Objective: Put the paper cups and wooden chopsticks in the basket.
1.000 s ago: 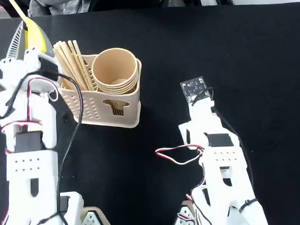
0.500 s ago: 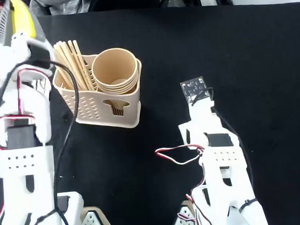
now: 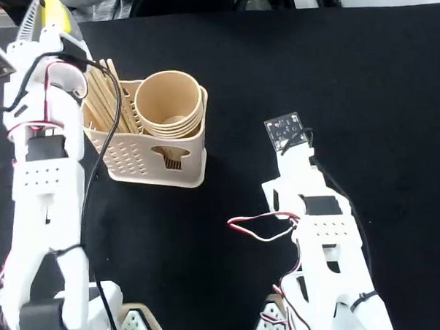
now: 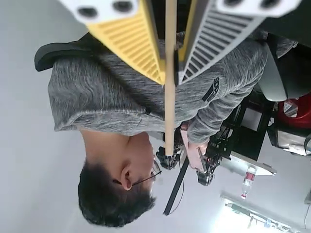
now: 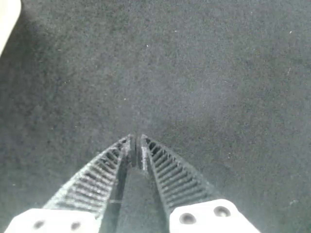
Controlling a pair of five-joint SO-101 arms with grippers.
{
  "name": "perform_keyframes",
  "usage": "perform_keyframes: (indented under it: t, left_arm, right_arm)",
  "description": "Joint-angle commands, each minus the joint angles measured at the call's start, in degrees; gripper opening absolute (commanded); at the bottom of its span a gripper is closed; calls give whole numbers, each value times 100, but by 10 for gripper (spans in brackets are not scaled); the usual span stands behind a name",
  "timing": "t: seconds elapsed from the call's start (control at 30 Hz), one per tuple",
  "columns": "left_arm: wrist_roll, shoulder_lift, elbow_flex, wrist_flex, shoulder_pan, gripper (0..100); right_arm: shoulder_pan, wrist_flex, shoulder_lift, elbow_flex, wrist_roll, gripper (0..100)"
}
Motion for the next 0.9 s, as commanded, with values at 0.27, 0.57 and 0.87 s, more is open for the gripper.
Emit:
perform_keyframes:
  t: [0.27,0.57,0.87]
  left_arm:
    - [44,-369,479,826,13,140]
    - [18,-2321,488,3701,224,238]
    - [-633,-2884,488,4607,-1481,227]
  right_arm:
    - [114,-97,-31,-66,44,28]
    - [114,-97,-31,-66,44,28]
    - [114,-97,-31,-66,44,28]
